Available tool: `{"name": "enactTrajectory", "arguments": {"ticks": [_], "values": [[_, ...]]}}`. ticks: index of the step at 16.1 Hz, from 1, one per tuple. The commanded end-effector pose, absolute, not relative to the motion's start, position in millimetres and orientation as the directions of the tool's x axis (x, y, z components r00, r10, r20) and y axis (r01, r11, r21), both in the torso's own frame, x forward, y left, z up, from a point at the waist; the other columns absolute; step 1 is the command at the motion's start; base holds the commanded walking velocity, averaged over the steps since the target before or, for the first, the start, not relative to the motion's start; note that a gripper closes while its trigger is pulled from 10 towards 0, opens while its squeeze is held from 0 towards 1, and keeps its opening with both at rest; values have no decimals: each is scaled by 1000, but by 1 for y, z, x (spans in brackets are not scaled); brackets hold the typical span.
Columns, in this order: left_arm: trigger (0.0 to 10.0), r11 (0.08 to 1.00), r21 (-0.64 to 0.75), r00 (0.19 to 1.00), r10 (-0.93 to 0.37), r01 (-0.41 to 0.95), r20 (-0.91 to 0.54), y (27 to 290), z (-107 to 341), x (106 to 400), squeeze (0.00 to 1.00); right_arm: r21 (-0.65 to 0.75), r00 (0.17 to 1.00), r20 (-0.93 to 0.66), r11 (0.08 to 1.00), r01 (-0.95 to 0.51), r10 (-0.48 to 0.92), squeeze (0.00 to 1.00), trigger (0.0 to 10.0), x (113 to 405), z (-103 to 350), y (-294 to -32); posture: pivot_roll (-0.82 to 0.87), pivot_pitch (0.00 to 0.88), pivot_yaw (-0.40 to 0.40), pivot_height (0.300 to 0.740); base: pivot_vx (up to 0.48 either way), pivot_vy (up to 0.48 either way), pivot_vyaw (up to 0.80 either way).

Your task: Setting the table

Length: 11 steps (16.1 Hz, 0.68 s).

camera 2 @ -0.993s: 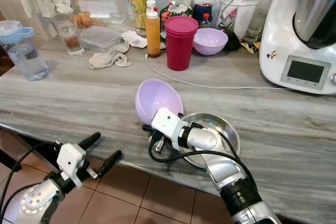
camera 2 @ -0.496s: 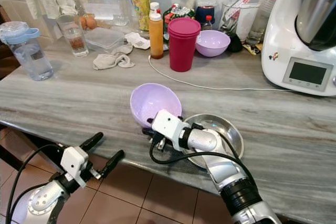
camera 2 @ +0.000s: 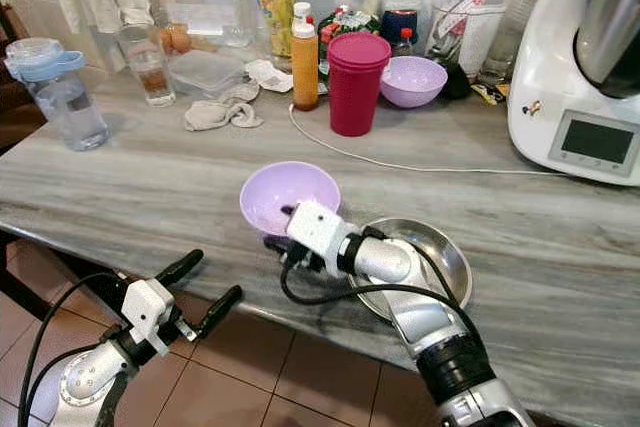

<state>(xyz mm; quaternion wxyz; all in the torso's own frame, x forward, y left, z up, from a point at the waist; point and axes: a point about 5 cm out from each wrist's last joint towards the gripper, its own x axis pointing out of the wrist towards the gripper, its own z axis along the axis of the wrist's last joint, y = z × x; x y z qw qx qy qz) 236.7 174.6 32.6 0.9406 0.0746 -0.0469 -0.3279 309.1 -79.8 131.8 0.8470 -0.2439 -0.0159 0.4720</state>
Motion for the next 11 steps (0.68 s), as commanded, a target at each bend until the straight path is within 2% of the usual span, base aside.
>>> {"name": "enactTrajectory", "arguments": {"ticks": [1, 5, 9, 10, 11], "values": [[10000, 782, 133, 793, -606, 609, -67, 184, 16, 229, 0, -448, 568, -154, 455, -769, 809, 1000, 10000, 312, 146, -78, -201, 60, 26, 740, 0, 0, 0], [10000, 780, 133, 791, -607, 611, -74, 185, 14, 229, 0, -454, 587, -104, 487, -746, 803, 1000, 10000, 311, 154, -74, -205, 64, 33, 740, 0, 0, 0], [10000, 777, 142, 789, -611, 613, -62, 186, 18, 233, 0, -472, 731, 65, 666, -578, 680, 1000, 10000, 314, 178, -85, -213, 66, 43, 740, 0, 0, 0], [10000, 783, 134, 794, -605, 608, -67, 186, 16, 234, 0, -448, 806, 136, 761, -469, 576, 1000, 10000, 312, 183, -97, -215, 67, 45, 740, 0, 0, 0], [10000, 786, 125, 795, -601, 606, -80, 184, 12, 234, 0, -442, 837, 162, 797, -412, 523, 1000, 10000, 310, 185, -104, -223, 68, 46, 740, 0, 0, 0]]}}
